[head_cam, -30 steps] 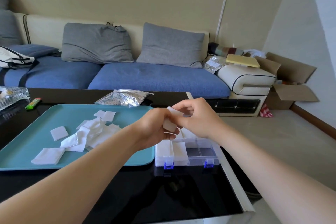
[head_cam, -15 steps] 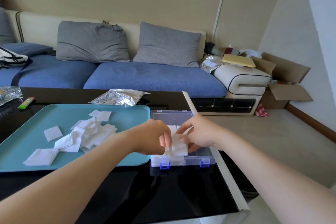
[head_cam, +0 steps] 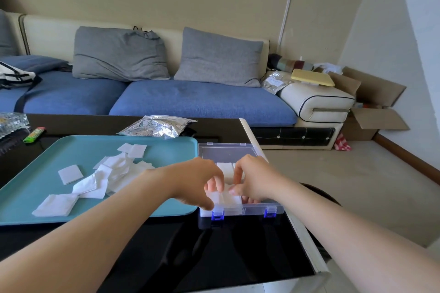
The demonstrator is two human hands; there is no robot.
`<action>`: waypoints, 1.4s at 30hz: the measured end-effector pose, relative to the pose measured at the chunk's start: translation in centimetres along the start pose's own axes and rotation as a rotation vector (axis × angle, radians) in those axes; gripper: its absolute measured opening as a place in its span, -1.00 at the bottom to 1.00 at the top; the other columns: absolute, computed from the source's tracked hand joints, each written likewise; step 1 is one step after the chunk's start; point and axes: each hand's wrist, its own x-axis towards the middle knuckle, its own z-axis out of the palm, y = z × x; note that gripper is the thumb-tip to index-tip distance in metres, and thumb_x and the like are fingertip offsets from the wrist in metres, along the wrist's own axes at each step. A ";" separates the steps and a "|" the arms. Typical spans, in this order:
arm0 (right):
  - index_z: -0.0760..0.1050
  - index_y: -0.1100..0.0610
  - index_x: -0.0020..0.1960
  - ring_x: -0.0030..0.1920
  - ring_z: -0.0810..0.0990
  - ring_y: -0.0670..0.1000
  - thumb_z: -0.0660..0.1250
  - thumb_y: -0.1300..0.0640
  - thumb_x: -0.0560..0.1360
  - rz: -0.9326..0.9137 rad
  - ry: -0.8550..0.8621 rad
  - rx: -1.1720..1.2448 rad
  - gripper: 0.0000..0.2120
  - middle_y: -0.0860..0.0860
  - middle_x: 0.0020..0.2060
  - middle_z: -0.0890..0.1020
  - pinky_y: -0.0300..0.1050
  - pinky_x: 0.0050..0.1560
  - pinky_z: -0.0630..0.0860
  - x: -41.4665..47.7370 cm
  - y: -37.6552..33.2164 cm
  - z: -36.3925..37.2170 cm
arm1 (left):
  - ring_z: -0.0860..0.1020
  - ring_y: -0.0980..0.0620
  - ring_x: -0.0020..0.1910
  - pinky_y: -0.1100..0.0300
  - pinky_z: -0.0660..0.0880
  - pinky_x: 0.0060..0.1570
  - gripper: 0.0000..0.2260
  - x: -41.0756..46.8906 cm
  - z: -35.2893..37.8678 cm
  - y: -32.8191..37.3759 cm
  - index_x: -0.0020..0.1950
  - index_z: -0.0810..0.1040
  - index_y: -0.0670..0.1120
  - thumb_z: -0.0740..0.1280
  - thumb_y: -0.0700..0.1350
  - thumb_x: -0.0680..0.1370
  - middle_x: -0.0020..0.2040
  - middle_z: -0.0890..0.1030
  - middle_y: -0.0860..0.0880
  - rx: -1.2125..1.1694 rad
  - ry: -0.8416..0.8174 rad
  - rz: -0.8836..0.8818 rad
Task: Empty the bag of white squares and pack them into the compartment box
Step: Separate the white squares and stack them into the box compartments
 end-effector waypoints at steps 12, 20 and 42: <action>0.35 0.10 -0.27 -0.08 0.57 0.15 0.31 0.21 0.45 -0.035 0.137 -0.246 -0.83 0.07 -0.19 0.46 -0.08 -0.29 0.44 -0.1 -2.6 -0.9 | 0.56 0.19 -0.04 0.17 0.53 0.01 -0.90 -0.2 -1.2 -0.8 0.04 0.63 0.10 0.33 -0.04 0.58 -0.07 0.64 0.15 -0.020 0.242 -0.084; 0.52 0.13 -0.05 -0.13 0.52 0.20 0.32 0.15 0.49 -0.155 0.239 -0.187 -0.93 0.06 -0.08 0.47 0.00 -0.12 0.52 1.2 -8.4 -0.6 | 0.57 -0.14 0.03 -0.03 0.59 0.03 -0.89 -1.8 -3.1 -6.0 -0.01 0.54 0.03 0.23 -0.02 0.55 0.02 0.56 -0.02 0.143 0.332 -0.492; 0.23 0.05 -0.30 -0.13 0.48 0.13 0.48 0.03 0.40 -0.226 -0.055 -0.158 -0.60 0.03 -0.28 0.33 -0.07 -0.39 0.17 9.7 -18.4 6.4 | 0.48 -0.21 0.05 0.01 0.43 -0.13 -0.87 -6.0 -3.3 -18.4 -0.18 0.42 -0.09 0.32 -0.07 0.45 0.00 0.50 -0.14 -0.021 0.313 -0.903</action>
